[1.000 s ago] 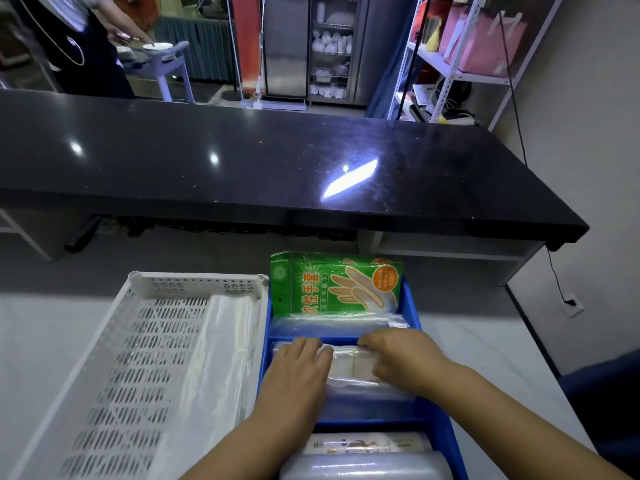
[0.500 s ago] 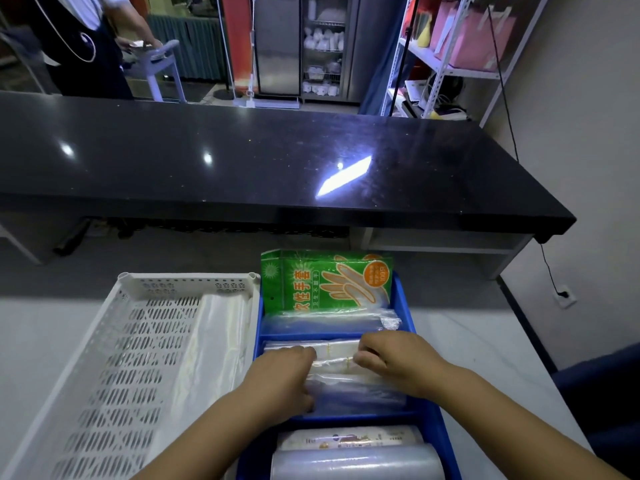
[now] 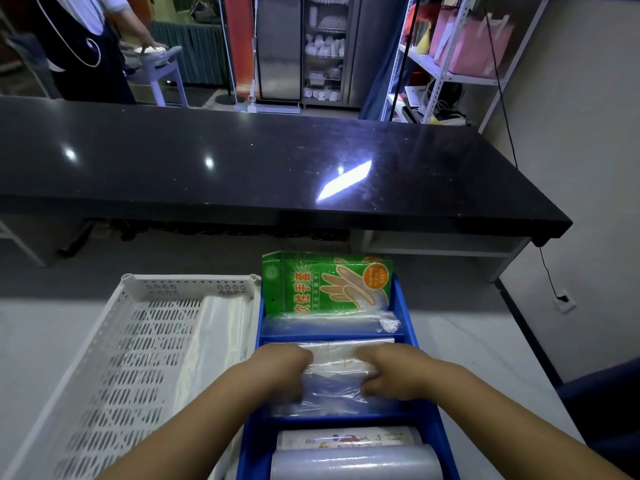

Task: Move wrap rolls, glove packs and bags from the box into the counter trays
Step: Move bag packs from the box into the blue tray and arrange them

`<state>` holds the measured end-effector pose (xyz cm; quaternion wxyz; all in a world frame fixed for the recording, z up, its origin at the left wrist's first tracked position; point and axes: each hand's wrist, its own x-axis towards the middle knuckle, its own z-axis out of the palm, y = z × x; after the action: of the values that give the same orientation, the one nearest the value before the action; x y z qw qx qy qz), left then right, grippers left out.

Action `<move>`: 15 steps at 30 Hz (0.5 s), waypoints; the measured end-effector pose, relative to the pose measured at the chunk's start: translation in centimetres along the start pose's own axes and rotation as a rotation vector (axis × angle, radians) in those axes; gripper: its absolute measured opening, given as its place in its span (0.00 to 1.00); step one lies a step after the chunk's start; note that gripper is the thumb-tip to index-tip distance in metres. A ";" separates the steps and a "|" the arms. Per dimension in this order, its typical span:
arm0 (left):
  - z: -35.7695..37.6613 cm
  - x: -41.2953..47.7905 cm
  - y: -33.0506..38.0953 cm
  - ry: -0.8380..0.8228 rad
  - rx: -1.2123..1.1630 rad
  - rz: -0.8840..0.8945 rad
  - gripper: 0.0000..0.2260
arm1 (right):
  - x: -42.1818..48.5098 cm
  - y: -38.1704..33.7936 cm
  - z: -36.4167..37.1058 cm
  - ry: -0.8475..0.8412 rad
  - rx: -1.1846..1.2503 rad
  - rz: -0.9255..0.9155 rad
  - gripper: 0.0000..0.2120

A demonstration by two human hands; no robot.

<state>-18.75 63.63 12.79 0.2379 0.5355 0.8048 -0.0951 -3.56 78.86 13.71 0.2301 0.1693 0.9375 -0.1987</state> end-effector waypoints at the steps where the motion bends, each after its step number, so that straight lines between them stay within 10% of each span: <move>1: 0.0 0.0 0.1 0.040 0.027 -0.006 0.14 | 0.1 0.0 0.1 0.054 -0.065 0.008 0.18; 8: 0.6 -1.2 -0.6 0.336 0.099 -0.008 0.11 | -0.3 0.7 0.6 0.304 -0.247 0.049 0.13; 15: 1.0 -1.2 -0.3 0.282 0.170 -0.032 0.09 | -0.1 0.1 0.6 0.180 -0.248 0.080 0.14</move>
<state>-18.35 62.15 12.47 0.0747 0.5489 0.8276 -0.0904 -3.21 78.69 13.18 0.1720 0.1937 0.9642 -0.0562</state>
